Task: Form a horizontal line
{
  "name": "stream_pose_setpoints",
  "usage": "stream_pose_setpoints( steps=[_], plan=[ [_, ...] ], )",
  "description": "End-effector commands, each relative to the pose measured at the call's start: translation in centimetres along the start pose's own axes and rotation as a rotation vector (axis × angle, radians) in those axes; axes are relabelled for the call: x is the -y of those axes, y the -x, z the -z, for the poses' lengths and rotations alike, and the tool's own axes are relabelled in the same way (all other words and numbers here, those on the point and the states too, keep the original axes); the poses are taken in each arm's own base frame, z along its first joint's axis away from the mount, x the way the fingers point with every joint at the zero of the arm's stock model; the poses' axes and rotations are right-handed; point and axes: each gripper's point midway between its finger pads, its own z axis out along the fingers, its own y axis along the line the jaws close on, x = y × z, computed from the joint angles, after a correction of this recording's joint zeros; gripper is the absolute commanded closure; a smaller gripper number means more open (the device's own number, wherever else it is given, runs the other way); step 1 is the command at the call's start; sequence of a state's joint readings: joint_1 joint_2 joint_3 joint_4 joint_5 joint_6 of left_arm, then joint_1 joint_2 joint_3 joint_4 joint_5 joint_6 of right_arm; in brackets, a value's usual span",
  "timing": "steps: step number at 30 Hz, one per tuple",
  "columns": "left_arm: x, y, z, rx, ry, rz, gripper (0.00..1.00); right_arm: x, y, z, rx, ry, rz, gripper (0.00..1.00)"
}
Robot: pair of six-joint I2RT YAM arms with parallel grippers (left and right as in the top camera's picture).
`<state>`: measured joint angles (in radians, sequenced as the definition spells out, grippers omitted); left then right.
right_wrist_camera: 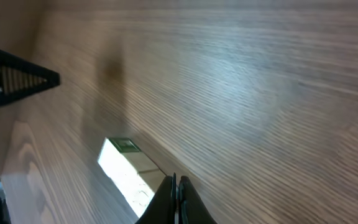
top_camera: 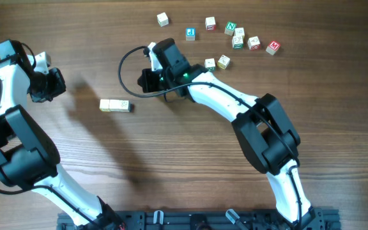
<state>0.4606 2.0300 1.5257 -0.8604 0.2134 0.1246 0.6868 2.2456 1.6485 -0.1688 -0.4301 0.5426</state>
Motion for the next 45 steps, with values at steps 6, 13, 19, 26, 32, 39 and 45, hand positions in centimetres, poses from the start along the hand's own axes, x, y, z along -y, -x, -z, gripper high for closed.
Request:
stream_pose_setpoints(
  steps=[6, 13, 19, 26, 32, 39, 45],
  plan=[
    [-0.1, 0.0, 0.1, -0.007, -0.001, 0.014, 0.96, -3.1, 0.4, -0.9, 0.047, 0.075, 0.021, 0.95],
    [0.0, -0.5, 0.0, -0.026, -0.002, 0.017, 0.96, 1.3, -3.5, -0.2, -0.123, -0.069, -0.182, 0.96],
    [0.0, -0.6, 0.0, -0.030, -0.003, 0.018, 0.96, -0.1, -6.9, -1.4, -0.195, -0.098, -0.192, 0.95],
    [0.0, -0.8, 0.1, -0.040, -0.003, 0.021, 0.00, 2.0, -7.9, -1.7, -0.195, -0.202, -0.230, 0.95],
    [0.0, -0.8, 0.1, -0.040, -0.003, 0.021, 0.00, 2.5, -8.6, -2.0, -0.213, -0.211, -0.239, 0.96],
    [0.0, -0.8, 0.1, -0.040, -0.003, 0.021, 0.00, 1.1, -8.5, -3.2, -0.192, -0.161, -0.202, 0.96],
    [0.0, -0.8, 0.1, -0.040, -0.003, 0.021, 0.00, 0.7, -8.4, -3.9, -0.170, -0.147, -0.187, 0.95]
  ],
)
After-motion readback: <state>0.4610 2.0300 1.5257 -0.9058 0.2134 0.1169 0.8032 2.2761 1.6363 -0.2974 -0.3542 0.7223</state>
